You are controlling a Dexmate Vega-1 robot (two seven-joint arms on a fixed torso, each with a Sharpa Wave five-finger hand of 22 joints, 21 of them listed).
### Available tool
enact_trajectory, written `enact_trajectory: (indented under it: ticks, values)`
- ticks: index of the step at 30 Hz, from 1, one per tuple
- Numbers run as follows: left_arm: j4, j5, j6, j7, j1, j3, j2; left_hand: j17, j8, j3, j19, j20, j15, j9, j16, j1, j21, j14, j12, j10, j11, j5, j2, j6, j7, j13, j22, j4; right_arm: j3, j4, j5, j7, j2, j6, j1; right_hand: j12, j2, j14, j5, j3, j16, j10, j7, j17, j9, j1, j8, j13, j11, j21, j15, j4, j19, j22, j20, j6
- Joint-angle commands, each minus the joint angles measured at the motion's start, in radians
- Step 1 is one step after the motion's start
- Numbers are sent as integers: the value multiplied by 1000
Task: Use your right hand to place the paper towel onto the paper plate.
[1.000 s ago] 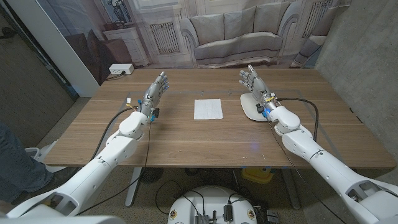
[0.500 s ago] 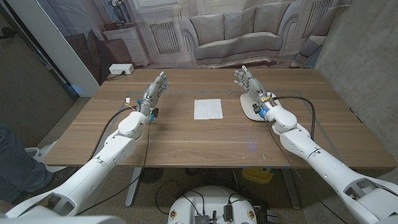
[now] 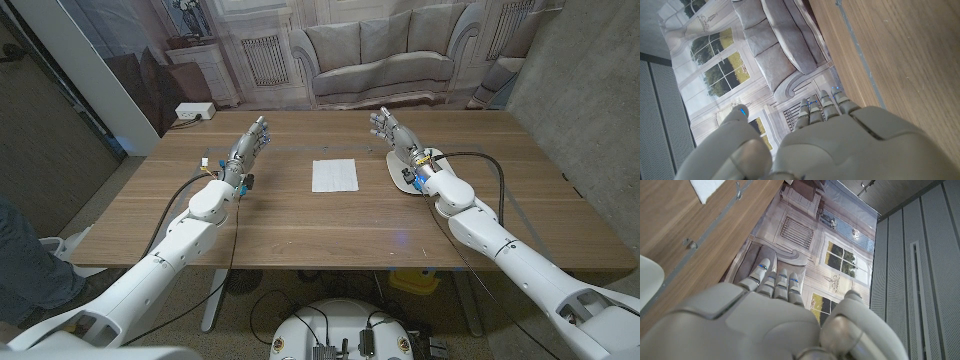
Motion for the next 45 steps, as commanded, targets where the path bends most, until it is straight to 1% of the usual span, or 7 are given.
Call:
enact_trajectory:
  ticks: [1,9,14,17,25,38,45]
  values:
    - [-12,-5,-6,-1,13,0,2,3,1,1,7,-13,2,3,0,5,8,11,5,11,3,-2,5,9,0,4,4,-6,-18,-39,-81,-39,-17,-8,-4,4,1,11,-3,2,3,14,1,3,3,9,8,4,1,-7,0,-4,11,4,-40,10]
    - [-28,-3,-10,9,30,-3,5,4,0,0,4,-11,3,3,-1,7,5,11,4,11,5,-4,6,11,-2,4,4,-7,-28,-36,-116,-44,-17,-6,13,4,3,14,-6,3,2,17,0,3,3,13,7,4,-2,-10,0,-7,14,5,-40,11]
    - [-35,-2,-2,15,34,-3,5,4,0,-1,0,-9,4,3,-2,8,3,12,3,13,3,-5,6,13,-3,4,4,-8,-44,-26,-168,-59,-15,-3,31,4,4,17,-7,3,3,19,-3,3,3,15,7,4,-4,-13,-3,-8,15,5,-40,13]
    - [-36,-1,-1,19,36,-2,4,4,0,-1,0,-15,5,3,-4,9,2,9,2,13,6,-6,6,15,0,4,4,-8,-51,-27,-202,-73,-17,-10,40,4,5,18,-8,3,3,20,-4,3,3,16,7,4,-2,-14,-4,-9,16,5,-41,13]
    - [-36,3,-9,24,39,-5,2,4,-2,-2,0,-16,4,3,-5,11,1,8,1,12,8,-8,6,14,1,4,4,-9,-66,-24,-255,-92,-15,-18,63,5,7,21,-10,4,3,25,-7,3,3,20,7,4,-4,-17,-6,-11,19,5,-42,15]
    - [-30,7,-23,24,38,-6,-2,4,-3,-4,0,-12,3,4,-6,14,-1,10,0,16,6,-10,6,17,-2,4,4,-11,-89,-47,-340,-118,-28,-41,79,4,9,22,-13,5,1,29,-7,3,3,26,6,4,-5,-23,-8,-15,22,5,-43,16]
    - [-34,9,-26,25,43,-8,1,4,-4,-4,0,-12,3,4,-7,16,-2,10,-2,16,0,-11,7,19,-2,4,4,-12,-106,-66,-407,-138,-35,-59,89,3,10,23,-14,5,0,29,-9,3,3,28,6,4,-7,-26,-10,-17,23,5,-43,18]
